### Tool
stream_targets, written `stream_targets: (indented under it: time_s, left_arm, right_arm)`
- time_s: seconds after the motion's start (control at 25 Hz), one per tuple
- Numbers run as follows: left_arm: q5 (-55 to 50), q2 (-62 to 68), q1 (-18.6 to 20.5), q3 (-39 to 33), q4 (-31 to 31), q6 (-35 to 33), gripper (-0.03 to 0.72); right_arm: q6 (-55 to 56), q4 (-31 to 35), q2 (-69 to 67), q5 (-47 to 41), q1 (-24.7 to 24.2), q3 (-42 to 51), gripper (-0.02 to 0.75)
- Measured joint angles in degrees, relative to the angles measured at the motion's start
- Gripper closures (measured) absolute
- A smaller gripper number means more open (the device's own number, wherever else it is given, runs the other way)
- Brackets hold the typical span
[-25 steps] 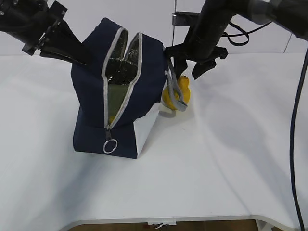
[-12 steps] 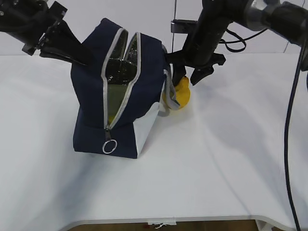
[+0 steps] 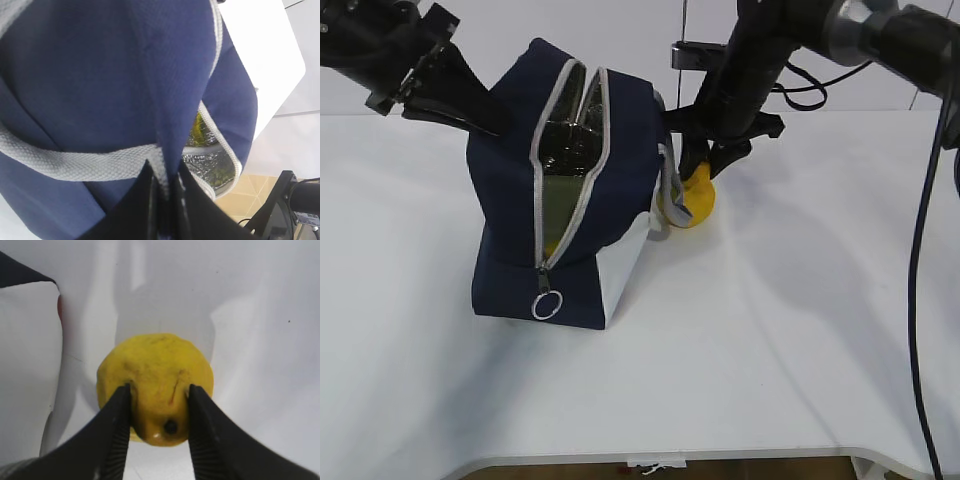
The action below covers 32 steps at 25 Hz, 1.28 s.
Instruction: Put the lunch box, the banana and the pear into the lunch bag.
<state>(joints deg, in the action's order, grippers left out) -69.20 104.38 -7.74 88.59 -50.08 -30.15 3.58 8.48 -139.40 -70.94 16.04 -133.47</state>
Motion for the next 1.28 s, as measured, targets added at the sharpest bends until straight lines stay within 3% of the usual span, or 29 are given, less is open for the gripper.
stream_targets:
  time_s: [0.56, 0.76, 1.0, 1.28]
  left_arm:
    - [0.0, 0.0, 0.0, 0.0, 0.1, 0.0, 0.68]
    - [0.0, 0.0, 0.0, 0.0, 0.1, 0.0, 0.68]
    - [0.0, 0.0, 0.0, 0.0, 0.1, 0.0, 0.68]
    - [0.0, 0.0, 0.0, 0.0, 0.4, 0.0, 0.68]
  right_arm:
    - [0.1, -6.2, 8.0, -0.5, -0.1, 0.0, 0.47]
    - [0.1, -5.3, 12.8, -1.0, -0.1, 0.0, 0.47]
    - [-0.4, 5.5, 16.8, -1.2, -0.1, 0.0, 0.47]
    - [-7.4, 27.4, 16.7, -1.2, -0.1, 0.0, 0.47]
